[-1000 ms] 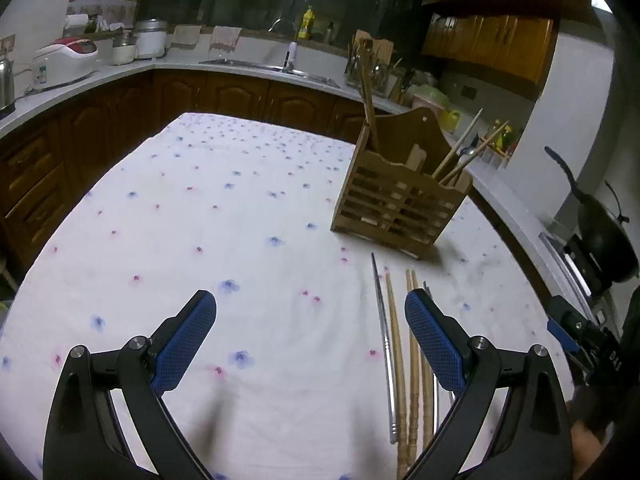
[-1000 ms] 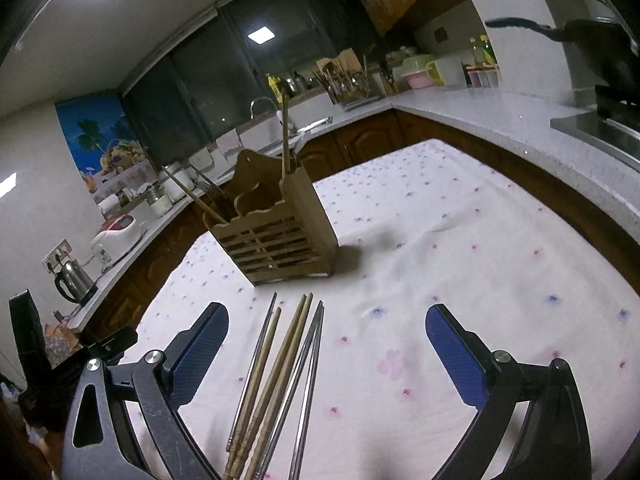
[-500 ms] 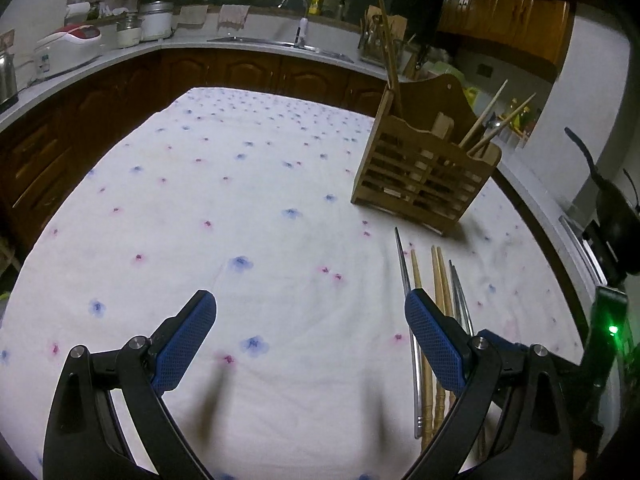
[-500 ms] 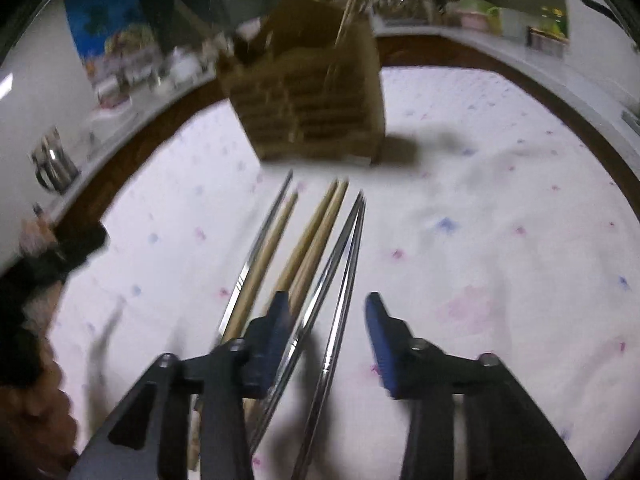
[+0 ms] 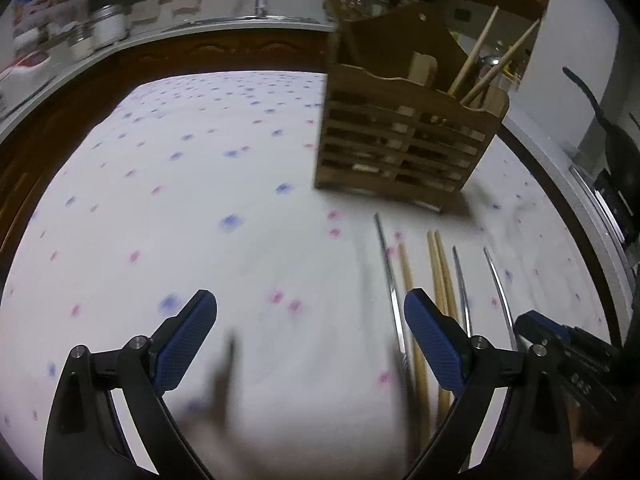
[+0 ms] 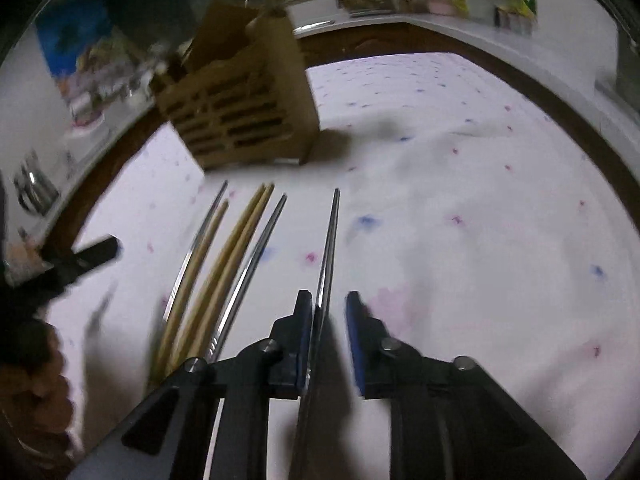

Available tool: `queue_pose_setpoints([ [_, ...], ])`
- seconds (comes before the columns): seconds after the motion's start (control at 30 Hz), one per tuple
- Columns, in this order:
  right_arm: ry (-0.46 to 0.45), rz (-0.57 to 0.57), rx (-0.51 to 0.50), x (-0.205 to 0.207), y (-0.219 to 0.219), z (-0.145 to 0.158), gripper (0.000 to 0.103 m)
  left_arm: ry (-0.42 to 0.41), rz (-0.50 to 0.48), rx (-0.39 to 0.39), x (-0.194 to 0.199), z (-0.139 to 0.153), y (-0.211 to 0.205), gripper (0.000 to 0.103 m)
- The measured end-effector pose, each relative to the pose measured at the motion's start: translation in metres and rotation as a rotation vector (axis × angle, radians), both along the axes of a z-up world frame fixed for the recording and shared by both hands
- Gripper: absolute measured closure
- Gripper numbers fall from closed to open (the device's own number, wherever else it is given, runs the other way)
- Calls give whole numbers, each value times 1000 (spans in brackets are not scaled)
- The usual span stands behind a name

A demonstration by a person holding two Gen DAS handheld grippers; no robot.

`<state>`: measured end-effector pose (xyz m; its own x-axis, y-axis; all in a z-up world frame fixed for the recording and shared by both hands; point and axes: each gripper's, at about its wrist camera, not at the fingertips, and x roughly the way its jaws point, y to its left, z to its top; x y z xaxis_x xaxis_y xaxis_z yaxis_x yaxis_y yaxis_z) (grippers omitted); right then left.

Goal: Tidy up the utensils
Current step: 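Grasp a metal chopstick with the left gripper while the right gripper grasps another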

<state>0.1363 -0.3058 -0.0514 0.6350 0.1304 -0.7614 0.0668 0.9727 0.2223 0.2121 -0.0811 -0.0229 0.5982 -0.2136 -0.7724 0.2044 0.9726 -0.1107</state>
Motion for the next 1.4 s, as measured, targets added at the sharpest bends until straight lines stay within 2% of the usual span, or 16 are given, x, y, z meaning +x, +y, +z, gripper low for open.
queue_pose_setpoints([
  [0.17,-11,-12,26,21,-7,2,82,24,-40,30,33,-4,-26,23],
  [0.23,-10,-16,27,28,-7,2,82,33,-64,57,42,-8,-36,32],
  [0.27,-11,-13,28,33,-7,2,82,43,-77,73,45,-11,-41,42],
  [0.3,-11,-11,25,37,-6,1,82,61,-89,89,49,-16,-45,57],
  [0.37,-2,-5,7,45,-5,-2,82,118,-109,93,56,-28,-51,73],
  [0.4,6,-3,7,50,-4,-4,82,83,-112,105,54,-27,-53,73],
  [0.47,3,7,-27,58,1,-4,83,73,-130,143,52,-27,-60,73],
  [0.63,2,40,-124,71,18,-5,83,78,-167,142,53,-24,-68,88],
  [0.7,1,46,-153,71,21,-6,85,72,-186,140,51,-23,-70,96],
  [0.77,-3,45,-164,68,21,-6,94,69,-200,141,49,-23,-70,102],
  [1.0,-9,34,-36,57,11,-2,99,113,-176,-9,44,-18,-40,103],
  [1.1,-30,47,-5,47,13,4,99,110,-165,-51,43,-11,-30,103],
  [1.23,-44,48,10,43,16,9,99,150,-168,-128,52,-11,-26,103],
  [1.3,-52,49,16,42,17,11,99,142,-167,-128,54,-9,-32,96],
  [1.4,-58,48,23,39,16,14,99,163,-184,-106,63,-14,-45,94],
])
